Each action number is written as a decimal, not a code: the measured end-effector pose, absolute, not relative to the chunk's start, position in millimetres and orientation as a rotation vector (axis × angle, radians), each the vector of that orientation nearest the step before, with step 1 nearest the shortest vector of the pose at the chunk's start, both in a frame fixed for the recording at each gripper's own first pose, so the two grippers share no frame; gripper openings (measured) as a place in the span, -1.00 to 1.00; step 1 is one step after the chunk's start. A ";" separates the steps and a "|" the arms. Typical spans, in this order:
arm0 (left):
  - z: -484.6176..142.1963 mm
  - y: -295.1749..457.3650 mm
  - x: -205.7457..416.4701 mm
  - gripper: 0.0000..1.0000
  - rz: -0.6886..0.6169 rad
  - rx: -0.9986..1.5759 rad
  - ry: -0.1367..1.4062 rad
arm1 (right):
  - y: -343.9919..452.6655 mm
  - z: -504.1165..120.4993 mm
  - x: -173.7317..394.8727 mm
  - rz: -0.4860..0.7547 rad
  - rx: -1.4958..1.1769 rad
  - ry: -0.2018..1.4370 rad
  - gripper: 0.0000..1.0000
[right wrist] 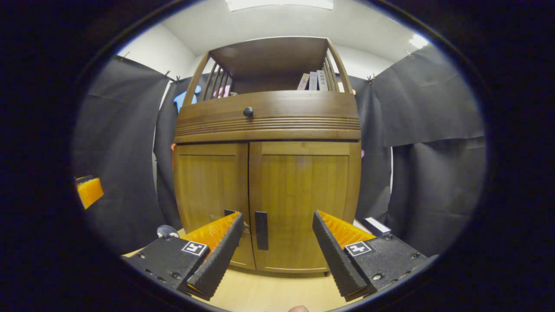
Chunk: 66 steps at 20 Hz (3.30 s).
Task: Open the right door of the double-door shoe cabinet with the right hand, and open the left door with the left hand.
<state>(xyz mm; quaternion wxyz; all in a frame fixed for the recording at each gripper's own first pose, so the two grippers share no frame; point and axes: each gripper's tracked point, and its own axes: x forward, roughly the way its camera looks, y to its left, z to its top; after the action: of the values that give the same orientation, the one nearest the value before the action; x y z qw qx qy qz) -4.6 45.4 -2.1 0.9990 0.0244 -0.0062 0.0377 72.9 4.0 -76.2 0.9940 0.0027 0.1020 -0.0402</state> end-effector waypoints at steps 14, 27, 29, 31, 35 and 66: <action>-7.3 88.6 -21.4 0.90 0.177 0.074 0.007 | 23.7 -142.1 159.5 -0.069 -0.009 0.320 0.91; -9.4 100.8 -34.9 0.89 0.233 0.078 0.013 | 28.5 -194.7 218.0 -0.087 -0.002 0.456 0.31; -10.9 99.8 -36.4 1.00 0.231 0.080 0.017 | 28.9 -196.9 221.8 -0.096 0.013 0.466 0.27; -10.0 98.5 -39.3 0.90 0.226 0.084 0.016 | 33.9 -197.8 222.6 -0.089 0.027 0.470 0.13; -15.0 97.8 -45.7 1.00 0.224 0.110 0.021 | 35.8 -197.7 221.4 -0.111 0.029 0.478 -0.26; -67.5 -55.5 17.5 0.89 -0.105 -0.010 0.117 | -78.5 -158.8 -2.7 -0.060 0.017 0.433 -0.58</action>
<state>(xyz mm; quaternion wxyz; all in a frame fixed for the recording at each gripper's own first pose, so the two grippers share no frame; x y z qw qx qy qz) 17.5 -55.5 -67.5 0.9969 -0.0050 0.0583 -0.0523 -2.7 -78.5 -158.8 0.9762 0.0084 0.2147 -0.0299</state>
